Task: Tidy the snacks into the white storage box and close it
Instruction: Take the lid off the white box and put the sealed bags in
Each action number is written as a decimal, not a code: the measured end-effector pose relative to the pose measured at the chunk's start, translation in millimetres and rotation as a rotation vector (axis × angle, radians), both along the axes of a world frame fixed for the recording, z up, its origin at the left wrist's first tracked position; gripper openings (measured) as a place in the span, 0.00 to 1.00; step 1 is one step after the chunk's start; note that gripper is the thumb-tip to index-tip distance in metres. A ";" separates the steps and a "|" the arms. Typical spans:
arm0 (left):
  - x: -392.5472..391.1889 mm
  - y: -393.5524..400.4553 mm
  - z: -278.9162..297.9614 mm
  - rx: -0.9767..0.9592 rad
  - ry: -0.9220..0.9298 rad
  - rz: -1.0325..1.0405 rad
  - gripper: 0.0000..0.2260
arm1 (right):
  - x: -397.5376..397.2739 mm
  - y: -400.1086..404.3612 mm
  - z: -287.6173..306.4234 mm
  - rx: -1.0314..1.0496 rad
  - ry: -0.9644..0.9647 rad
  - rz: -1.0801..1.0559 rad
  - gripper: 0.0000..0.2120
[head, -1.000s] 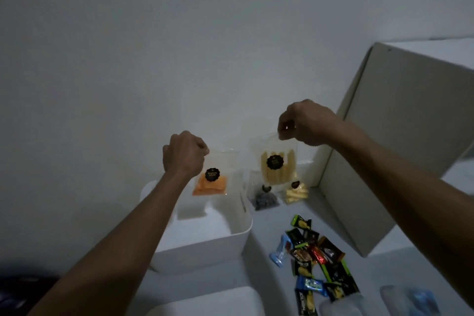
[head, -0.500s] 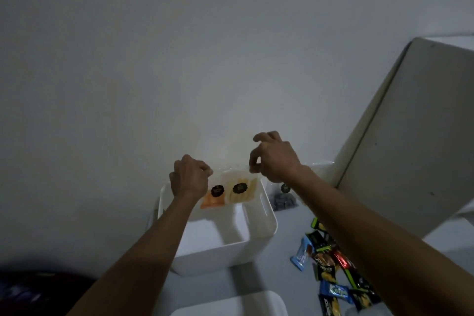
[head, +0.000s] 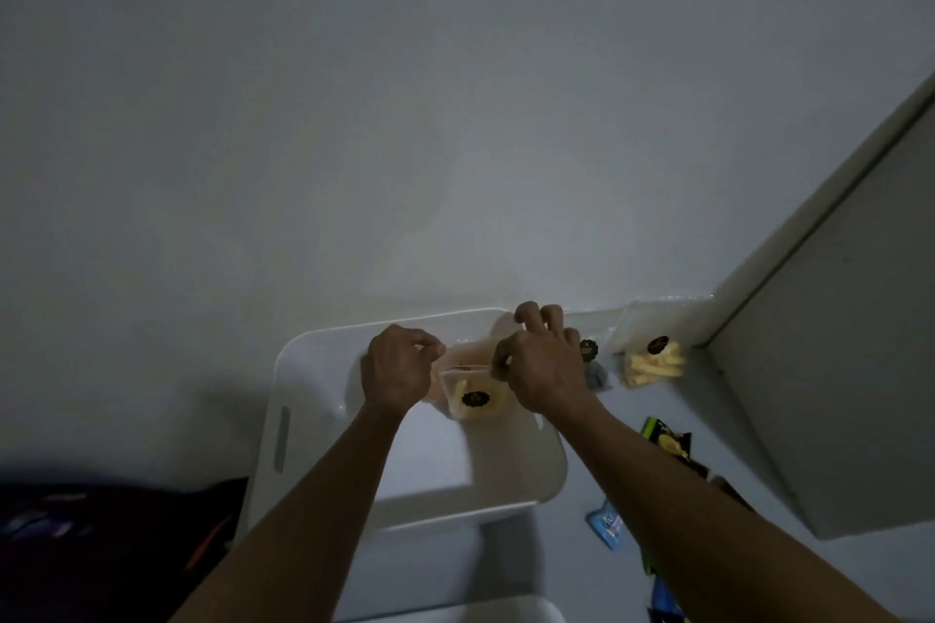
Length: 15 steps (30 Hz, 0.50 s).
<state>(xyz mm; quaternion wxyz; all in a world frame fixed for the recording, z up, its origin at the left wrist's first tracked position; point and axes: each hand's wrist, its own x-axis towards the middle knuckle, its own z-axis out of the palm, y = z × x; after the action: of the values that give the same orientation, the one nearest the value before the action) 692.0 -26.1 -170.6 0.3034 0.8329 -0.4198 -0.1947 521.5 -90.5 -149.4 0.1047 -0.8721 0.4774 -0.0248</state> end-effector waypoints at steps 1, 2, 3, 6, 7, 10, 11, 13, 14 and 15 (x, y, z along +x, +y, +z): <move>-0.1 -1.8 -5.8 -0.002 0.013 0.003 0.05 | 2.0 -2.3 -5.2 -0.008 -0.007 -0.005 0.08; 0.1 -3.4 -11.3 -0.003 0.024 0.010 0.05 | 4.2 -4.6 -9.7 -0.023 -0.013 -0.008 0.08; 0.4 -5.0 -16.2 -0.001 0.028 0.018 0.05 | 7.0 -7.1 -13.4 -0.044 -0.020 -0.011 0.08; 2.1 -11.5 -28.4 -0.007 0.019 0.037 0.05 | 15.8 -13.5 -24.3 -0.110 -0.017 -0.031 0.07; 2.6 -13.4 -31.2 -0.015 0.026 0.051 0.05 | 18.4 -14.7 -27.9 -0.138 -0.003 -0.038 0.07; 3.0 -18.9 -35.4 -0.043 0.057 0.101 0.04 | 22.6 -16.9 -37.5 -0.226 0.038 -0.038 0.06; 2.9 -20.2 -36.0 -0.052 0.069 0.119 0.04 | 23.8 -18.2 -39.8 -0.250 0.040 -0.028 0.06; 2.6 -21.1 -38.1 -0.070 0.067 0.135 0.03 | 26.6 -21.1 -41.4 -0.285 0.034 -0.007 0.07; 2.2 -21.0 -39.6 -0.077 0.057 0.131 0.03 | 27.8 -22.8 -42.1 -0.297 0.039 -0.002 0.09; 2.0 -20.5 -41.0 -0.079 0.047 0.127 0.03 | 28.8 -24.2 -42.7 -0.303 0.052 -0.001 0.09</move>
<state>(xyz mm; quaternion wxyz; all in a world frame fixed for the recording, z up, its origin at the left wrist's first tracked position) 694.0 -46.6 -211.6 0.3575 0.8404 -0.3663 -0.1780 550.4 -114.7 -192.1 -0.0404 -0.8779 0.4714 -0.0739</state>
